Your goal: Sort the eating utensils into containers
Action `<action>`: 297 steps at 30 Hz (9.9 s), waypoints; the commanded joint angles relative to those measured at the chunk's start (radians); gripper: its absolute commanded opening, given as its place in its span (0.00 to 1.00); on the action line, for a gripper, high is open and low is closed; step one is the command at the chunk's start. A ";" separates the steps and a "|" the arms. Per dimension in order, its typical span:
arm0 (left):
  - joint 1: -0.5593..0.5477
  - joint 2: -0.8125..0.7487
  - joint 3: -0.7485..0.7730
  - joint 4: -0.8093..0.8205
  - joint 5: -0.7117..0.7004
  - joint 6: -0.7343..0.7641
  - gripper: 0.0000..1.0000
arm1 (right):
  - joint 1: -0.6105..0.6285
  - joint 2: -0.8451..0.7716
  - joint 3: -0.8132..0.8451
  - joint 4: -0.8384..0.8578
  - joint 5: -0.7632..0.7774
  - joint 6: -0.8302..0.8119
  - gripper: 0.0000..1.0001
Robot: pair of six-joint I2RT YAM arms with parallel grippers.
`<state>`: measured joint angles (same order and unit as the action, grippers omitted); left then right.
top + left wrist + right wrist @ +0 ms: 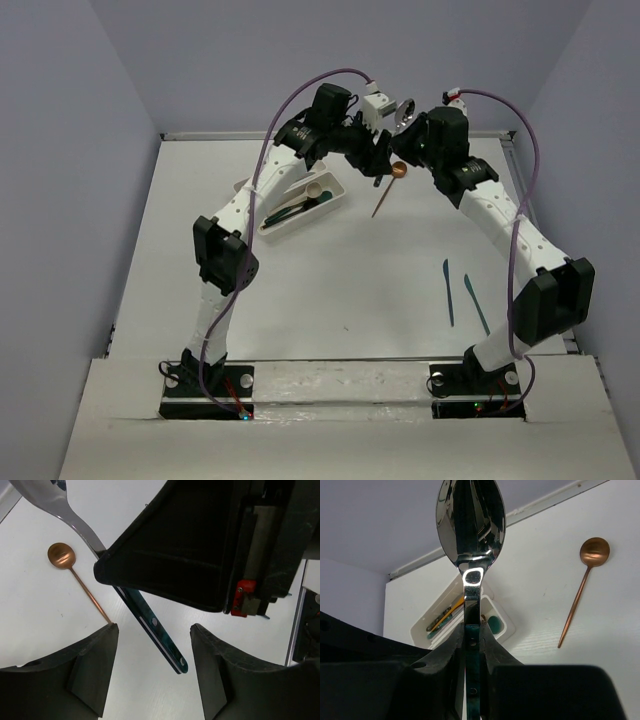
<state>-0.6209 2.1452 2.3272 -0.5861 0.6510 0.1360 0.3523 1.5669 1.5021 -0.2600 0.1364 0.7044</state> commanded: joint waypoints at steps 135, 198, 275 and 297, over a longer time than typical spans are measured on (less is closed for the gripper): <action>0.146 -0.390 -0.394 -0.060 0.076 0.235 0.73 | 0.033 0.117 0.317 -0.248 -0.233 -0.208 0.00; 0.375 -0.009 -0.539 0.207 -0.636 0.748 0.00 | -0.196 0.117 0.144 -0.894 0.134 -0.519 0.79; 0.469 -0.142 -0.437 0.017 -0.590 0.452 0.49 | -0.375 0.275 -0.137 -0.348 -0.307 -0.919 0.00; 0.196 -0.212 -0.318 -0.170 -0.312 0.545 0.49 | -0.294 0.188 -0.186 -0.285 -0.281 -0.956 0.11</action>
<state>-0.3687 1.9766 1.9381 -0.6804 0.2741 0.6590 -0.0181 1.7622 1.3251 -0.5755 -0.2230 -0.2062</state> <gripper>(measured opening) 0.491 0.046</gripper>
